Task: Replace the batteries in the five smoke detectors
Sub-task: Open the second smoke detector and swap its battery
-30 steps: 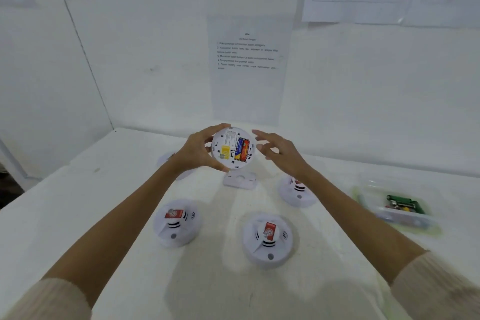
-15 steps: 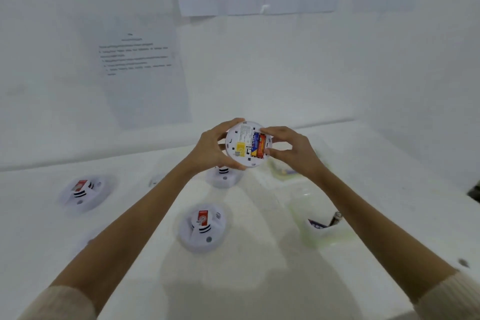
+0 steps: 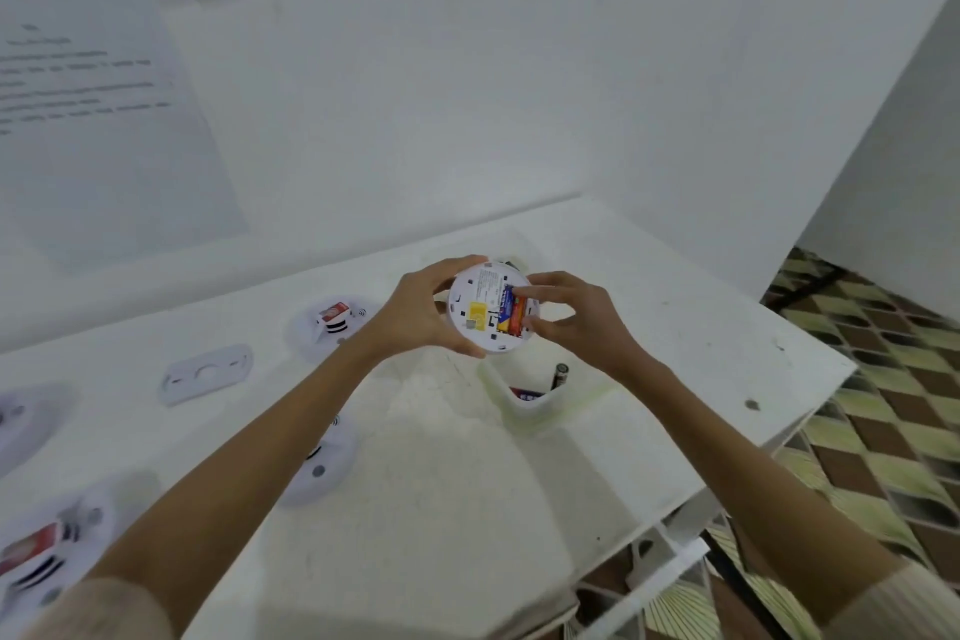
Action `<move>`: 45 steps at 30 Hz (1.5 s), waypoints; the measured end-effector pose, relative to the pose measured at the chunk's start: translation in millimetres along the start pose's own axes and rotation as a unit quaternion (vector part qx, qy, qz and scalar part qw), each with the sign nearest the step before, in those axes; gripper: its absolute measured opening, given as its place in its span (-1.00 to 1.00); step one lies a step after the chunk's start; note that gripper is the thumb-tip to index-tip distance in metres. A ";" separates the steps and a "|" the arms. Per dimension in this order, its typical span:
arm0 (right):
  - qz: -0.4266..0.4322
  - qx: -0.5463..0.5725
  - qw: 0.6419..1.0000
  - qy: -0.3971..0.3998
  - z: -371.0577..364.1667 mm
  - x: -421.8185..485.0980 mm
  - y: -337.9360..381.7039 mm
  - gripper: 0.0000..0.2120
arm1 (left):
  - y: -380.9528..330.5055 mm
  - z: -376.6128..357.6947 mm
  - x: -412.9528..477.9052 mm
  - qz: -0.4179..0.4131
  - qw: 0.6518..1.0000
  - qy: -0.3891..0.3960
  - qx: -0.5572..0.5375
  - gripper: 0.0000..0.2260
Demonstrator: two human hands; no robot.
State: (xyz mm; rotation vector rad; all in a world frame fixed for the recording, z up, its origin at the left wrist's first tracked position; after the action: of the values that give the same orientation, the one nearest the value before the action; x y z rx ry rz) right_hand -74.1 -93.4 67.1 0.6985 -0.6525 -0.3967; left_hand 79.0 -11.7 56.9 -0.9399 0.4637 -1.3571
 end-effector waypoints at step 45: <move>0.244 -0.212 0.946 -0.008 2.7 15.9 21.0 -0.76 | -7.7 4.2 28.0 -0.001 1.000 0.005 0.009 -0.22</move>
State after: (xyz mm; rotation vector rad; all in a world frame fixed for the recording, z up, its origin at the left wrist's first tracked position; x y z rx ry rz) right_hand -61.7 -88.3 90.0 0.1101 -0.7019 -0.0738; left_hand 83.1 -36.6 71.8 -0.9195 0.4579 -1.3657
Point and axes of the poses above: each hand's wrist, its own x-axis towards the middle knuckle, its own z-axis out of the back of the hand, y = z × x, the point moved 8 cm from there along x, towards the middle knuckle, and after that the axes turned 5 degrees about x, right-handed, at the moved point
